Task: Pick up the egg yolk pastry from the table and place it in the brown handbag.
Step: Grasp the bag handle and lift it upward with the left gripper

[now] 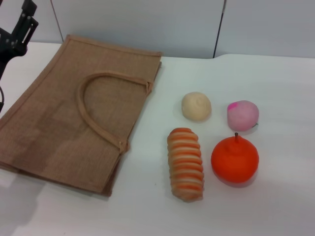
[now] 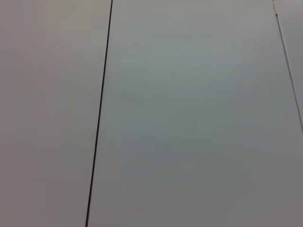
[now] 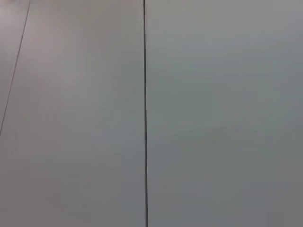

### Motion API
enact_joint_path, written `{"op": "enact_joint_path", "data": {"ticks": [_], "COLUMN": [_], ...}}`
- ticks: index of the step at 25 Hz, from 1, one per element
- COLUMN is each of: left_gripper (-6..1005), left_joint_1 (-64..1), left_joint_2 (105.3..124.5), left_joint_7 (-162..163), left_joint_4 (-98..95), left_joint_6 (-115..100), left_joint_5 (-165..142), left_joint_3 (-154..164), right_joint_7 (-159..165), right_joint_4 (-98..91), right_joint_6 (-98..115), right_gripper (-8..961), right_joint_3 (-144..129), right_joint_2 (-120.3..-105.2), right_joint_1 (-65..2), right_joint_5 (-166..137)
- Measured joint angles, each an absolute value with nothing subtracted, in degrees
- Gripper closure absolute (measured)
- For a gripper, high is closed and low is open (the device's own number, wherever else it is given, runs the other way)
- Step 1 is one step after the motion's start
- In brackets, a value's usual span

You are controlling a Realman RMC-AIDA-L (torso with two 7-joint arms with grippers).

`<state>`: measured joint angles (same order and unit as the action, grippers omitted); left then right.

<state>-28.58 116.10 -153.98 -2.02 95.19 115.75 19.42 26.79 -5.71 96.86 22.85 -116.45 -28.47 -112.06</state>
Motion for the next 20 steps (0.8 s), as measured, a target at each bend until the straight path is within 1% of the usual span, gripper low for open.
{"op": "enact_joint_path", "data": {"ticks": [20], "left_gripper": [210], "left_joint_1": [-28.85], "left_joint_2": [115.86], "left_joint_7": [-151.59], "left_joint_4": [-1.87], "left_joint_6": [94.81], "left_joint_5": [115.75], "left_joint_3": [19.42], "right_joint_7": [26.69], "right_joint_4": [-5.71], "right_joint_6": [96.67], "right_gripper": [99], "right_joint_3": [22.85], "right_joint_2": [-116.45], "right_joint_1": [-28.51], "right_joint_5": [-112.07]}}
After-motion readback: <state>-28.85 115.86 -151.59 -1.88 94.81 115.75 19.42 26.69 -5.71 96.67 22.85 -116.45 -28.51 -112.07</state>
